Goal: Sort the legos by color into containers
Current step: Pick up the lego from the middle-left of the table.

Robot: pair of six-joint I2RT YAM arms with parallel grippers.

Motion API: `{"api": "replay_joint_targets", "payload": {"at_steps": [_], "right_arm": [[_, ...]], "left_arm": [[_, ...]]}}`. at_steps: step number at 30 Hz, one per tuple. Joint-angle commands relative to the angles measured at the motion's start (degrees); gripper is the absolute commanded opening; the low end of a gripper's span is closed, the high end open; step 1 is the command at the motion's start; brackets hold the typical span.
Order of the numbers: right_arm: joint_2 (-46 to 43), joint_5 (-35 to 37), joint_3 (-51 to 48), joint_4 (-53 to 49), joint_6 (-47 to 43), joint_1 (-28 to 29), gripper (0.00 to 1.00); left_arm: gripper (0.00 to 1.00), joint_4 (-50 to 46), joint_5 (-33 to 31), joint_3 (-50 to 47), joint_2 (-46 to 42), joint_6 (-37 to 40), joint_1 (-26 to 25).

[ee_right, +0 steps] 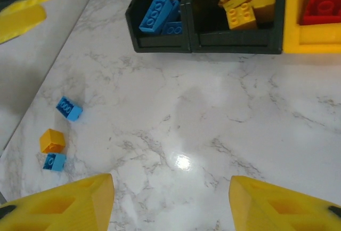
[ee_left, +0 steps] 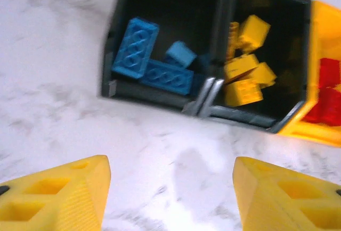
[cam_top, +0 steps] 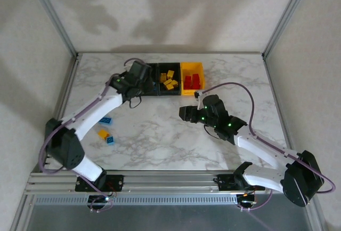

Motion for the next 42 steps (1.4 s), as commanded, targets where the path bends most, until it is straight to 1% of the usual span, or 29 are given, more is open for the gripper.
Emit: {"api": "replay_joint_targets", "payload": {"at_steps": [1,4,5,7,9,13,15,20,22,27,33,40,42], "right_arm": [[1.7,-0.6,2.1,3.8,-2.6,2.2,0.59],[3.8,0.2,3.2,5.8,-4.9,5.9,0.59],[4.6,0.4,3.4,6.3,-5.7,7.0,0.59],[7.0,1.4,4.8,6.7,-7.4,9.3,0.59],[9.5,2.5,6.5,6.3,-8.1,11.1,0.59],[12.7,2.3,7.9,7.4,-8.1,12.9,0.58],[12.9,2.4,7.8,7.7,-7.8,13.1,0.58],[12.5,3.1,6.7,8.1,-7.4,13.2,0.58],[12.4,3.2,6.5,7.8,-7.5,13.2,0.58],[12.4,3.5,6.7,7.5,-7.9,13.1,0.58],[11.8,4.0,7.0,6.9,-8.1,13.0,0.58],[10.7,4.6,7.1,5.7,-7.9,13.1,0.57],[10.3,4.7,7.2,5.6,-7.8,13.0,0.57]], "left_arm": [[0.65,-3.2,-3.3,-7.4,-5.3,-3.5,3.1],[0.65,-3.5,-1.1,-14.0,-11.1,-6.0,6.6],[0.69,-3.5,-0.9,-16.0,-12.6,-7.0,7.4],[0.7,-3.6,-0.2,-20.2,-15.6,-9.3,9.0],[0.74,-4.5,-0.1,-23.5,-17.3,-11.8,10.1],[0.83,-7.3,-0.2,-28.8,-19.1,-16.1,12.8],[0.84,-7.9,0.8,-31.6,-19.7,-17.8,14.4],[0.8,-7.9,-0.5,-37.1,-23.6,-21.7,16.9],[0.79,-7.3,-0.8,-38.1,-24.3,-21.9,17.6],[0.79,-7.4,-1.8,-39.0,-21.9,-21.5,18.1],[0.79,-3.8,-2.7,-42.6,-20.0,-21.1,19.3],[0.67,0.1,-4.7,-44.1,-19.1,-20.2,20.4],[0.6,0.6,-4.7,-44.1,-18.5,-19.8,20.7]]}}
